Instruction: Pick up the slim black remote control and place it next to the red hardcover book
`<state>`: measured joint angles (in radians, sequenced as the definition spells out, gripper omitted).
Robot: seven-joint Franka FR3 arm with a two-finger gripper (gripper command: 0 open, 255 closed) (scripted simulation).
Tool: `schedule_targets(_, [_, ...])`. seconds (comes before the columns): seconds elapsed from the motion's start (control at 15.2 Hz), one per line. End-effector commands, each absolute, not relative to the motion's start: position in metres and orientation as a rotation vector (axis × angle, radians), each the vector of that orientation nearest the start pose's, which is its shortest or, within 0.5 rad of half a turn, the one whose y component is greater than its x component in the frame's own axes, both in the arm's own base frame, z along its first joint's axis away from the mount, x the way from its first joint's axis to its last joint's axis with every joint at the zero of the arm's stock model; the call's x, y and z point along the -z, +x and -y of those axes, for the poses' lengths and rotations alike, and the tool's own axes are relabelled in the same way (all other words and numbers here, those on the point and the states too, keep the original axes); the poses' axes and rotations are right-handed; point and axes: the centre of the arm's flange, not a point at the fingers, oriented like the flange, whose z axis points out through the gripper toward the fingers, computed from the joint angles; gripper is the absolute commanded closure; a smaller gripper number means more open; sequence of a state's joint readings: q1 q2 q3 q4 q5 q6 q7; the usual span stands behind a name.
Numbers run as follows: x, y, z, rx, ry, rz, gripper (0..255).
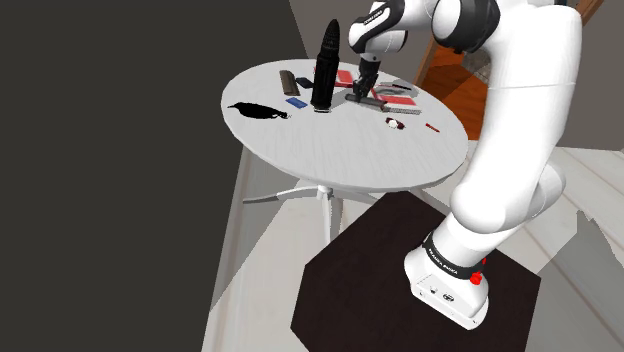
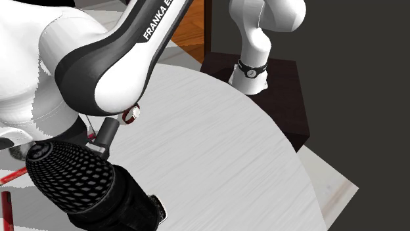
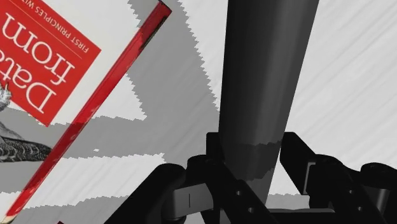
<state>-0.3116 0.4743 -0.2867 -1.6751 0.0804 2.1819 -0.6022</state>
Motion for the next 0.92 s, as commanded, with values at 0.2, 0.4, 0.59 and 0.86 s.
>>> schedule_targets(0.2, [-0.3277,0.5728,0.3603,0.015,-3.223,-0.012,255])
schedule_targets(0.4, [-0.3277,0.5729,0.3603,0.015,-3.223,-0.012,255])
schedule_targets(0.59, [-0.3277,0.5729,0.3603,0.015,-3.223,-0.012,0])
schedule_targets(0.86, [-0.3277,0.5728,0.3603,0.015,-3.223,-0.012,0])
